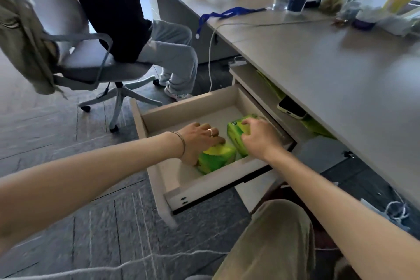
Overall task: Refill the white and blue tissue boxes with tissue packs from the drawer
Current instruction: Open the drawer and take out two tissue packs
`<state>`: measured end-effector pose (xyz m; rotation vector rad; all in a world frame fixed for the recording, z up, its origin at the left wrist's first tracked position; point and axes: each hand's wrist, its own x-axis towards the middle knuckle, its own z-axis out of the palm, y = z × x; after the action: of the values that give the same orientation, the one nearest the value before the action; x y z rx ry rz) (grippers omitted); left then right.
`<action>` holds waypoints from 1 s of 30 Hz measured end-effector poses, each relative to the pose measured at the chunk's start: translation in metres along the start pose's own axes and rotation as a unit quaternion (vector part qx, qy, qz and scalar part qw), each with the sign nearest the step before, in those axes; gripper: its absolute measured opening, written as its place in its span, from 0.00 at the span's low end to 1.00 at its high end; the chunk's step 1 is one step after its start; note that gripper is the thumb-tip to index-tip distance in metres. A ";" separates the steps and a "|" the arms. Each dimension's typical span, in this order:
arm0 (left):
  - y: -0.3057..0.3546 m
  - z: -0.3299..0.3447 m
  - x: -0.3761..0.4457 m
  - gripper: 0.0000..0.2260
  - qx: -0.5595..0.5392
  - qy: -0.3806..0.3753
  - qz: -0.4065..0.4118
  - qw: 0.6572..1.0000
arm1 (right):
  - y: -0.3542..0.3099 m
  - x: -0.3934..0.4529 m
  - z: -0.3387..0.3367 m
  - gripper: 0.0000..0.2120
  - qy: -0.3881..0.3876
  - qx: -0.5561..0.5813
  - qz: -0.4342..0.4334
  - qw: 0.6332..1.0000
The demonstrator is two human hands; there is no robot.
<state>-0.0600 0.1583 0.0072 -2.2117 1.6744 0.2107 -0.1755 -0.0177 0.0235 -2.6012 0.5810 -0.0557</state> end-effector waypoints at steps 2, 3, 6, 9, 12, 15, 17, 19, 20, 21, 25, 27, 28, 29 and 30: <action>-0.008 0.005 -0.008 0.42 -0.007 -0.002 -0.033 0.999 | -0.002 0.011 0.007 0.19 -0.035 -0.039 0.020 0.998; -0.011 0.007 -0.013 0.41 -0.013 -0.004 -0.050 0.999 | -0.002 0.016 0.012 0.19 -0.045 -0.056 0.031 0.997; -0.022 0.013 -0.026 0.41 -0.033 -0.029 -0.110 0.993 | -0.001 0.030 0.026 0.22 -0.062 -0.102 0.075 0.990; -0.027 0.022 -0.034 0.42 -0.071 -0.044 -0.158 0.984 | -0.001 0.043 0.037 0.25 -0.071 -0.129 0.091 0.985; -0.025 0.032 -0.030 0.44 -0.122 -0.047 -0.166 0.977 | -0.002 0.053 0.045 0.33 -0.093 -0.159 0.087 0.979; -0.029 0.033 -0.030 0.46 -0.152 -0.049 -0.158 0.974 | -0.005 0.054 0.044 0.37 -0.105 -0.184 0.079 0.974; -0.031 0.032 -0.032 0.46 -0.161 -0.047 -0.156 0.973 | -0.006 0.053 0.041 0.37 -0.113 -0.175 0.062 0.976; -0.032 0.033 -0.033 0.46 -0.167 -0.043 -0.161 0.972 | -0.006 0.051 0.041 0.38 -0.130 -0.142 0.059 0.979; -0.031 0.033 -0.033 0.46 -0.169 -0.043 -0.165 0.971 | -0.007 0.050 0.041 0.39 -0.139 -0.127 0.060 0.980; -0.031 0.033 -0.032 0.47 -0.172 -0.045 -0.170 0.969 | -0.008 0.049 0.041 0.40 -0.147 -0.122 0.061 0.980; -0.036 0.026 -0.031 0.48 -0.233 -0.048 -0.209 0.949 | -0.018 0.053 0.015 0.42 -0.181 -0.069 0.069 0.979; -0.040 0.024 -0.033 0.47 -0.297 -0.030 -0.233 0.925 | -0.027 0.053 -0.004 0.44 -0.170 -0.004 0.077 0.982; -0.042 0.023 -0.034 0.46 -0.334 -0.014 -0.244 0.910 | -0.031 0.050 -0.013 0.45 -0.150 0.021 0.070 0.986; -0.044 0.021 -0.036 0.44 -0.369 0.005 -0.253 0.894 | -0.036 0.045 -0.022 0.45 -0.128 0.036 0.057 0.989; -0.045 0.019 -0.037 0.43 -0.401 0.027 -0.262 0.878 | -0.041 0.038 -0.031 0.45 -0.108 0.041 0.039 0.993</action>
<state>-0.0258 0.2090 0.0107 -3.1943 1.0127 0.8185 -0.1291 -0.0140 0.0672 -2.4600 0.5887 0.2197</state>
